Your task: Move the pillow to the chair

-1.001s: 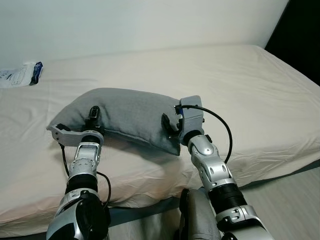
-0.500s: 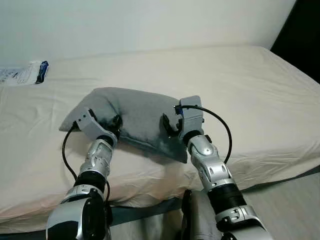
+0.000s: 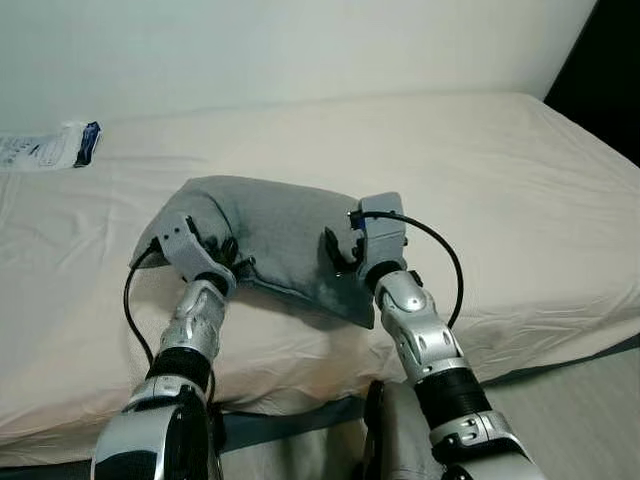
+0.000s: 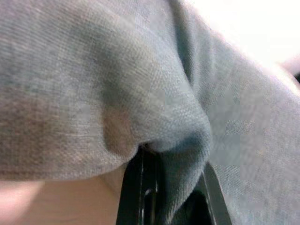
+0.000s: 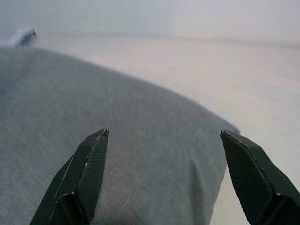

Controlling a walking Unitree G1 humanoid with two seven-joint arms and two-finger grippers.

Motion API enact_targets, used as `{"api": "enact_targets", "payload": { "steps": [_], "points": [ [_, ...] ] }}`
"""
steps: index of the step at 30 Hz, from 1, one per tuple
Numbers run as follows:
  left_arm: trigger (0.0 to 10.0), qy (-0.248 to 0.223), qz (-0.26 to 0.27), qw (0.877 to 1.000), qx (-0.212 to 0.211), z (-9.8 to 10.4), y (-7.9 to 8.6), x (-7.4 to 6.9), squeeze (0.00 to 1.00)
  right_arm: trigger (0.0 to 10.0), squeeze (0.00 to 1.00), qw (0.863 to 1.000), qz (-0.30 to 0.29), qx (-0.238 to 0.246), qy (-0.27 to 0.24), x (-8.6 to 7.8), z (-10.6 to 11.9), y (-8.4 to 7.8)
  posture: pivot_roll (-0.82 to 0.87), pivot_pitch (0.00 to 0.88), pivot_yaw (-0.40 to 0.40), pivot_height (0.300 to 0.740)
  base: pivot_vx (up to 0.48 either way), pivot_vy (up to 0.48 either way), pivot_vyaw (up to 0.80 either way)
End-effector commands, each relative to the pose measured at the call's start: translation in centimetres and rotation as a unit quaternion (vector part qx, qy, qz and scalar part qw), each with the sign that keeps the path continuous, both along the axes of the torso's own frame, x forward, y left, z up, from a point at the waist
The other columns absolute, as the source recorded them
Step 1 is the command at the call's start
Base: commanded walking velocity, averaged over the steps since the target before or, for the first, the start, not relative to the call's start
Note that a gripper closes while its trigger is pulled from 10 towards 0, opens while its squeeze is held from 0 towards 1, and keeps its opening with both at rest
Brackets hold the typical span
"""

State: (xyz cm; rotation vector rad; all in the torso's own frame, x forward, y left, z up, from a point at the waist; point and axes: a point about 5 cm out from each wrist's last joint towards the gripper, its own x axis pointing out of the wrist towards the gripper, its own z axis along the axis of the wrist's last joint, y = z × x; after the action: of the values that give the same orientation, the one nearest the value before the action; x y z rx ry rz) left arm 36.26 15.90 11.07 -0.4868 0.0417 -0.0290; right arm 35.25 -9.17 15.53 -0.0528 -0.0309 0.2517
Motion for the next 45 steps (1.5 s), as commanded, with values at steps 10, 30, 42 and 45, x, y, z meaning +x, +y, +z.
{"api": "enact_targets", "payload": {
  "steps": [10, 30, 42, 45],
  "points": [
    [0.0, -0.225, 0.041, 0.964, 0.133, 11.8, 3.7, -3.5, 0.0, 10.0, 0.0, 0.997, -0.022, -0.018, -0.077, 0.0, 2.7, -1.3, 0.0, 0.077, -0.039, 0.538, 0.0, 0.0, 0.0],
    [10.0, -0.237, 0.028, 0.962, 0.132, 14.2, 1.0, -6.1, 0.0, 10.0, 0.0, 0.996, -0.011, 0.007, -0.089, -0.4, 3.4, -0.4, 0.02, 0.055, -0.047, 0.538, 0.0, 0.0, 0.0],
    [10.0, -0.162, 0.044, 0.949, 0.267, 11.0, 0.9, -5.9, 0.0, 10.0, 0.0, 0.996, -0.009, 0.024, -0.087, -0.6, 3.5, -0.5, 0.03, 0.052, -0.048, 0.538, 0.0, 0.0, 0.0],
    [10.0, -0.155, 0.025, 0.93, 0.331, 10.4, 0.4, -5.9, 0.0, 10.0, 0.0, 0.995, -0.007, 0.021, -0.094, -0.6, 3.8, -0.6, 0.03, 0.055, -0.049, 0.548, 0.0, 0.0, 0.0]
  ]
}}
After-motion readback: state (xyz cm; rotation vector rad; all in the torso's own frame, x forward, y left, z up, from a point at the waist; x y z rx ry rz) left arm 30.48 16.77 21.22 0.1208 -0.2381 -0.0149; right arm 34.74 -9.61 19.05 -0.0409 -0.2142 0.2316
